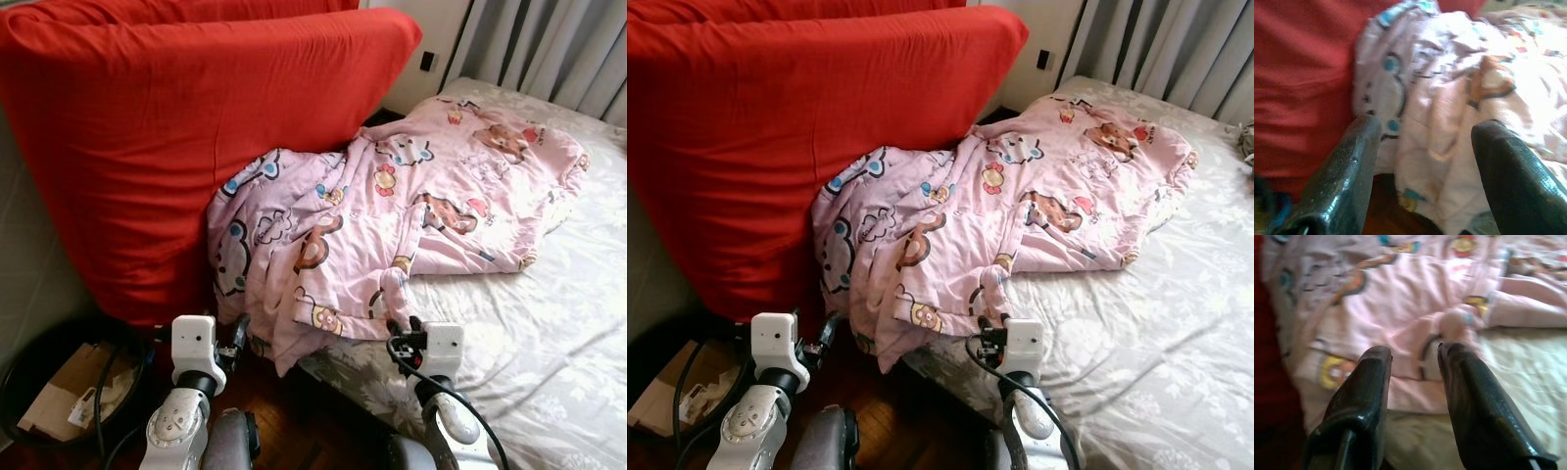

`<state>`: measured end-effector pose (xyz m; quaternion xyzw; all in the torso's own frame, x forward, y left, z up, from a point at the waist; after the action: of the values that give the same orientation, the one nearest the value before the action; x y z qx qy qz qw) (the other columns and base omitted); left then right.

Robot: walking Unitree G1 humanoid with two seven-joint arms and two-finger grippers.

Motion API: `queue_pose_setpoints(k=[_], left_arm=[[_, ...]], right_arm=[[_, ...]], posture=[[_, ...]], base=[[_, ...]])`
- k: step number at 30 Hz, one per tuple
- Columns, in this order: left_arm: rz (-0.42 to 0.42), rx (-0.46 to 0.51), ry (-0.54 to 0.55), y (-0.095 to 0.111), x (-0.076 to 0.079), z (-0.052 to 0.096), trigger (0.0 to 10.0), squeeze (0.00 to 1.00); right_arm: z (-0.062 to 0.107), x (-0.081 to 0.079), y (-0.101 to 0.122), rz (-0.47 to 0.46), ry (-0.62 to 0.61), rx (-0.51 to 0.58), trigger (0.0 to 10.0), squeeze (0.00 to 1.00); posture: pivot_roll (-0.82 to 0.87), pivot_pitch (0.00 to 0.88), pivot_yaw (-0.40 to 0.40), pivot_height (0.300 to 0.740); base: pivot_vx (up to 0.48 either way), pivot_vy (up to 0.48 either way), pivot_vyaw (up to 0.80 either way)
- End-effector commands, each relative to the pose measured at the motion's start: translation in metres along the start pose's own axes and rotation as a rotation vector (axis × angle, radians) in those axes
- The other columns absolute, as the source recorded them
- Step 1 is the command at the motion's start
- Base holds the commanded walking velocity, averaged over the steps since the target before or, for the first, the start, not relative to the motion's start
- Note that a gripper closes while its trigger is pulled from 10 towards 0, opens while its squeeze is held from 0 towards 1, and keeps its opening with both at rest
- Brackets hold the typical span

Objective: Clean up the room

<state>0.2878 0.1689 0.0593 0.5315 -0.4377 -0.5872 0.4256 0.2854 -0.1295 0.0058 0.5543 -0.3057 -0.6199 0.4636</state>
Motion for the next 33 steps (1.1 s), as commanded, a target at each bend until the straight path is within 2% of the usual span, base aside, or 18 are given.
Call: queue_pose_setpoints(k=[1,5,10,14,15,17,22,23,24,25,28,29,31,32,33], left_arm=[[-0.003,-0.010,0.011,-0.002,-0.004,0.002,10.0,0.00],[-0.002,-0.009,0.012,-0.002,-0.005,0.001,10.0,0.00],[-0.002,-0.007,0.012,-0.001,-0.005,0.001,10.0,0.00],[-0.001,-0.006,0.011,-0.001,-0.005,0.001,10.0,0.00],[0.002,-0.004,0.007,-0.001,-0.004,0.000,10.0,0.00],[0.005,-0.002,0.003,0.000,-0.003,0.000,10.0,0.00],[0.009,0.001,-0.004,0.000,-0.002,0.001,10.0,0.00],[0.009,0.001,-0.006,0.000,-0.002,0.001,10.0,0.00],[0.009,0.001,-0.006,0.000,-0.002,0.001,10.0,0.00],[0.007,0.001,-0.010,0.001,-0.002,0.001,10.0,0.00],[0.006,0.000,-0.014,0.001,-0.002,0.000,10.0,0.00],[0.005,0.000,-0.016,0.002,-0.002,0.000,10.0,0.00],[0.005,0.000,-0.016,0.002,-0.002,0.000,10.0,0.00],[0.004,0.001,-0.020,0.002,-0.002,0.000,10.0,0.00],[0.004,0.001,-0.020,0.002,-0.002,0.000,10.0,0.00]], right_arm=[[-0.004,-0.011,0.009,-0.001,0.042,0.034,10.0,0.00],[-0.004,-0.014,0.008,0.000,0.058,0.027,10.0,0.00],[-0.004,-0.014,0.007,-0.010,0.054,0.018,10.0,0.00],[-0.006,-0.006,0.008,-0.001,0.004,0.024,10.0,0.00],[-0.009,0.008,0.012,-0.006,-0.080,0.033,10.0,0.00],[-0.012,0.019,0.014,-0.014,-0.143,0.033,10.0,0.00],[-0.018,0.035,0.020,-0.020,-0.214,0.025,10.0,0.00],[-0.020,0.044,0.022,-0.008,-0.262,0.009,10.0,0.00],[-0.020,0.044,0.022,-0.008,-0.262,0.009,10.0,0.00],[-0.023,0.060,0.027,-0.020,-0.345,-0.016,10.0,0.00],[-0.026,0.070,0.033,-0.038,-0.379,-0.024,10.0,0.00],[-0.026,0.073,0.035,-0.024,-0.388,-0.033,10.0,0.12],[-0.026,0.073,0.035,-0.024,-0.388,-0.033,10.0,0.12],[-0.026,0.082,0.036,-0.012,-0.416,-0.063,10.0,1.00],[-0.026,0.082,0.036,-0.012,-0.416,-0.063,10.0,1.00]], posture=[[-0.03,0.065,-0.054,0.624],[-0.03,0.066,-0.054,0.624],[-0.03,0.066,-0.054,0.624],[-0.03,0.067,-0.054,0.624],[-0.03,0.067,-0.054,0.624],[-0.03,0.067,-0.054,0.624],[-0.02,0.076,-0.051,0.624],[-0.02,0.076,-0.051,0.624],[-0.02,0.076,-0.051,0.624],[-0.01,0.081,-0.050,0.624],[-0.01,0.083,-0.050,0.624],[0.00,0.087,-0.050,0.624],[0.00,0.087,-0.050,0.624],[0.01,0.095,-0.048,0.624],[0.01,0.095,-0.048,0.624]], base=[[0.289,0.000,0.80],[0.289,0.000,0.70],[0.292,0.000,0.00],[0.292,0.000,0.00],[0.000,0.000,0.00],[0.000,0.000,0.00],[0.000,0.000,0.00],[0.000,0.000,0.00],[0.000,0.000,0.00],[0.000,0.000,0.00],[0.000,0.000,0.00],[0.000,0.000,0.00],[0.000,0.000,0.00],[0.000,0.000,0.00],[0.000,0.000,0.00]])
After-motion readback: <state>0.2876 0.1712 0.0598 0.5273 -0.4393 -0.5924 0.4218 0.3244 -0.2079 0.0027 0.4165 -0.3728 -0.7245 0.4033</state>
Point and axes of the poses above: a point about 5 cm out from each wrist's last joint towards the gripper, its own z axis pointing back from the gripper into the wrist, its own y axis along the axis of the wrist's last joint, x = y × z, the point moved 3 cm from there along -z, pointing out of the wrist towards the gripper, and after that the axes turned 15 degrees about -z, right-handed, at the moved point
